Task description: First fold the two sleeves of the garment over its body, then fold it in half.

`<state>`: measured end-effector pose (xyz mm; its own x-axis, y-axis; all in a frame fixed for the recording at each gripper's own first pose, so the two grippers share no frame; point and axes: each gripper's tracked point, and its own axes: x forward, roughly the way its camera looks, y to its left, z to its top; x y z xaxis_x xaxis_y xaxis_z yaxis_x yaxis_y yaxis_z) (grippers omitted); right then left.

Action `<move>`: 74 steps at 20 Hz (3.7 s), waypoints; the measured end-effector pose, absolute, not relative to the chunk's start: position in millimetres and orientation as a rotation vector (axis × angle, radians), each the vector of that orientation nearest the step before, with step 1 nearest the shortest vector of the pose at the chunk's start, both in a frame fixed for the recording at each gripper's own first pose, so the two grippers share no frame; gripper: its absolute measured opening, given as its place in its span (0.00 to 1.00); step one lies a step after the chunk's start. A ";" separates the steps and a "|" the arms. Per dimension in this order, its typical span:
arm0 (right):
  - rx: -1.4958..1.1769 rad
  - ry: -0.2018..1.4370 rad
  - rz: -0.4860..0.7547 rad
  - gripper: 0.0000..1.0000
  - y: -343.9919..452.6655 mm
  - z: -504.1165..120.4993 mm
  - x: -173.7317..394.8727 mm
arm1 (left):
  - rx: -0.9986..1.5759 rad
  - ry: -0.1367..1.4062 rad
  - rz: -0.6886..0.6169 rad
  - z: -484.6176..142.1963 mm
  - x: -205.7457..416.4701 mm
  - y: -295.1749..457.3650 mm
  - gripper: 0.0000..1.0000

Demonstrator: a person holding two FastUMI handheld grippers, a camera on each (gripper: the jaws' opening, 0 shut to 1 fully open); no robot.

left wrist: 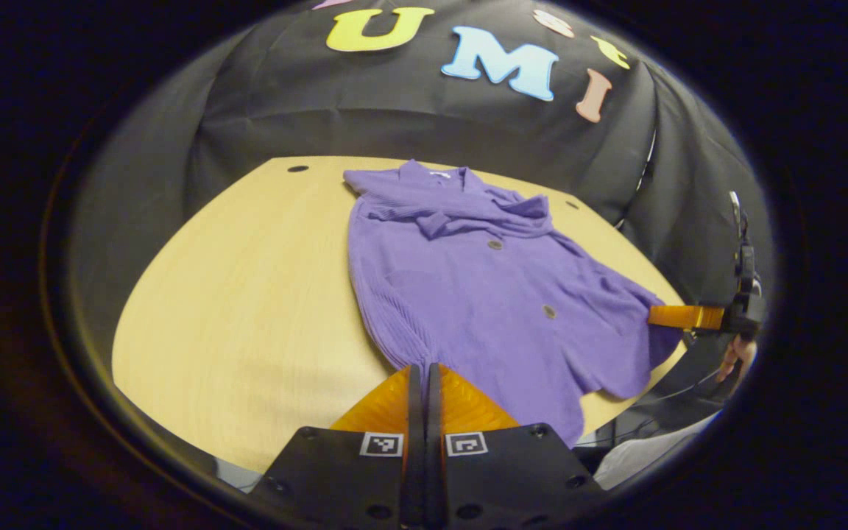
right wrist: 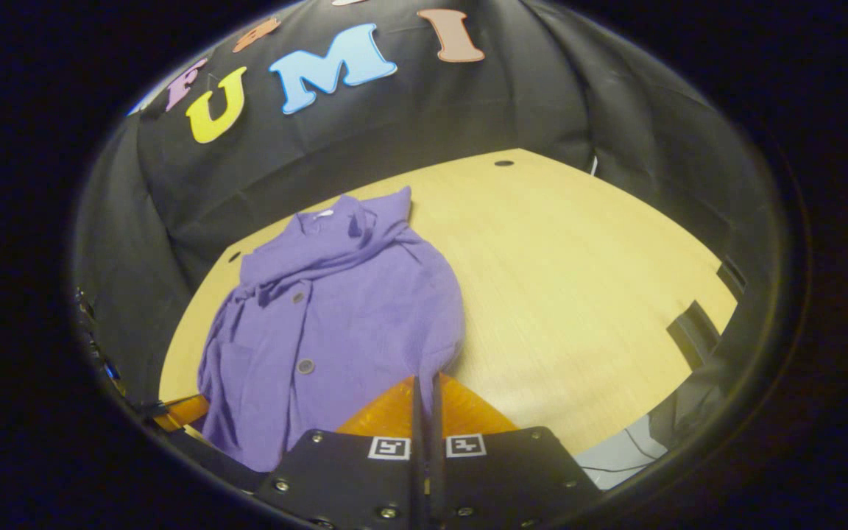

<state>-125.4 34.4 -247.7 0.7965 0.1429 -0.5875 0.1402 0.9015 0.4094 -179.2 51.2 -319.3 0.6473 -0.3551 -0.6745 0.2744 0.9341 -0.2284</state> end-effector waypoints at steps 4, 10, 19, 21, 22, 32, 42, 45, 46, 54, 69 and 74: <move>0.448 0.570 0.030 0.03 37.0 -206.5 -104.4 | -0.136 0.740 -0.405 -285.4 -166.6 36.4 0.07; 0.406 0.474 0.075 0.03 36.4 -153.8 -68.6 | -0.224 0.710 -0.411 -253.9 -139.3 27.4 0.07; 0.417 0.415 0.163 0.03 41.6 -110.0 2.8 | -0.241 0.592 -0.333 -196.8 -44.5 27.9 0.07; 0.417 0.402 0.182 0.03 41.7 -102.6 23.3 | -0.240 0.577 -0.321 -188.0 -22.3 22.9 0.07; 0.414 0.395 0.191 0.03 41.4 -98.9 34.0 | -0.236 0.573 -0.313 -186.2 -10.4 22.1 0.07; 0.443 0.381 0.256 0.03 30.8 -84.6 146.0 | -0.268 0.500 -0.173 -166.2 126.4 34.8 0.07; 0.359 0.395 0.189 0.02 19.1 -117.6 268.3 | -0.131 0.474 -0.098 -191.8 262.6 28.8 0.05; 0.339 0.414 0.150 0.02 14.3 -139.8 296.5 | -0.106 0.471 -0.071 -204.3 288.7 27.3 0.06; 0.320 0.419 0.140 0.02 12.9 -147.4 303.4 | -0.097 0.463 -0.062 -208.0 297.4 28.1 0.06; 0.205 0.467 0.078 0.02 8.0 -198.5 334.3 | -0.022 0.449 0.029 -242.0 329.5 41.6 0.06; 0.067 0.443 -0.028 0.54 2.3 -177.0 308.6 | 0.049 0.385 -0.018 -204.7 308.4 30.9 0.51; 0.049 0.347 -0.054 0.84 -0.2 -129.7 268.2 | 0.039 0.309 -0.090 -160.8 276.8 15.6 0.83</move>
